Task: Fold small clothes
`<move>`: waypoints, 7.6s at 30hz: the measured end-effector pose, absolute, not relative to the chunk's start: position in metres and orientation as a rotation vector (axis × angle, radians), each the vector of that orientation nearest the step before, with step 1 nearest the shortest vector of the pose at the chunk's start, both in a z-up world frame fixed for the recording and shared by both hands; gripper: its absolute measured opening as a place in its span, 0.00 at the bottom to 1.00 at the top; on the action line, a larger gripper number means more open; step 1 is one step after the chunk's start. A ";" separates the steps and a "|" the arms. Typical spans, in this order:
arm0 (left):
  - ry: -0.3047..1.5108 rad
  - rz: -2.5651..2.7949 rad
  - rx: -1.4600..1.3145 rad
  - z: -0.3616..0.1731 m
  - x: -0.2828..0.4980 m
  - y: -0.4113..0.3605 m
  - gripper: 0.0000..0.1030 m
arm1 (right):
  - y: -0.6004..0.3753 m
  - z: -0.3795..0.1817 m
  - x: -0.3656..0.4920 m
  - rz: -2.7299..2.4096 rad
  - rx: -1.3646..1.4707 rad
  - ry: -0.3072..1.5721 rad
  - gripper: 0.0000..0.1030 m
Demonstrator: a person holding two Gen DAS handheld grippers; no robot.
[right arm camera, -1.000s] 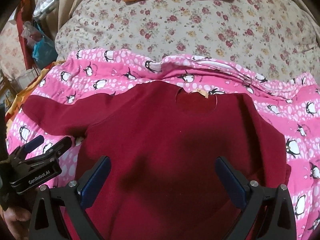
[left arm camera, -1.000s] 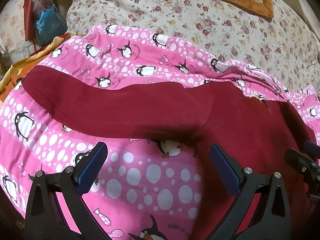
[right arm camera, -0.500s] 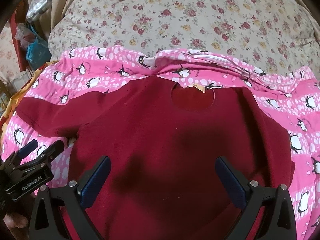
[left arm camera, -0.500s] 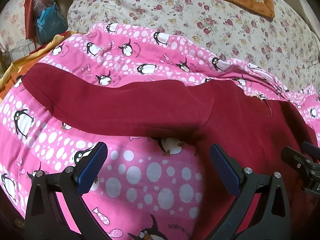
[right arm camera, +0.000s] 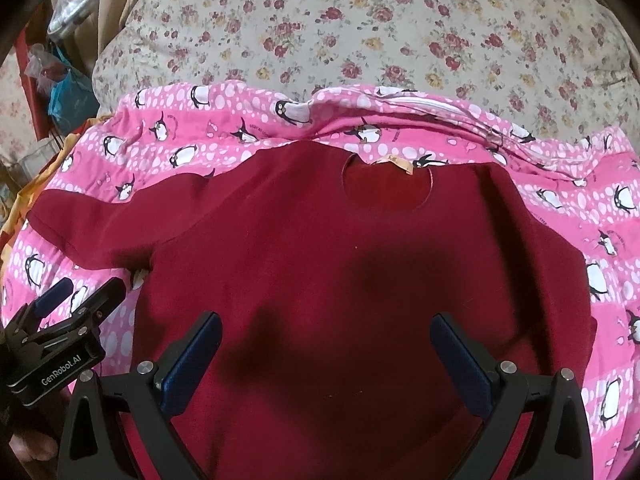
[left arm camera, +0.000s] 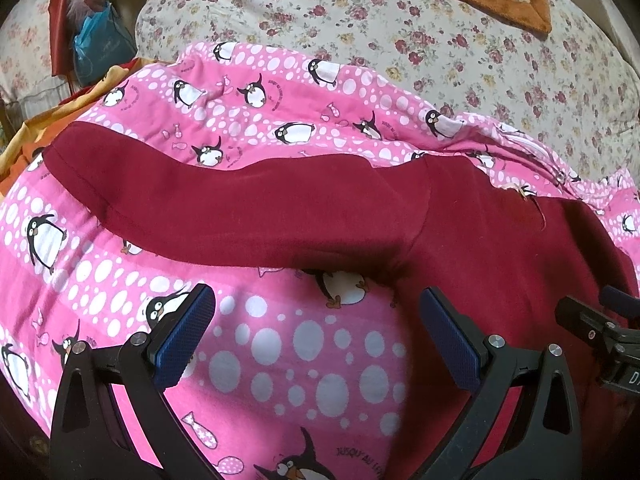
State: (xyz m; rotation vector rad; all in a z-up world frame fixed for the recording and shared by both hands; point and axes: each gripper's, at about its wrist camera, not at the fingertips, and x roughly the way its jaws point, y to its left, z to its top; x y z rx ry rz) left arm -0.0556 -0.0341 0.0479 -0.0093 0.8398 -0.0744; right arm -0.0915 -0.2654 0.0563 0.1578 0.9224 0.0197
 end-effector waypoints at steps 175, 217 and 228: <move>0.853 -0.217 0.017 0.046 -0.027 -0.045 0.64 | -0.295 0.110 -0.035 0.100 -0.009 0.760 0.80; 0.936 -0.158 -0.033 0.032 -0.004 -0.037 0.64 | -0.213 0.023 0.088 0.270 -0.161 0.918 0.05; 0.858 -0.207 -0.039 0.049 -0.014 -0.043 0.64 | -0.247 0.038 0.020 0.302 0.073 0.885 0.69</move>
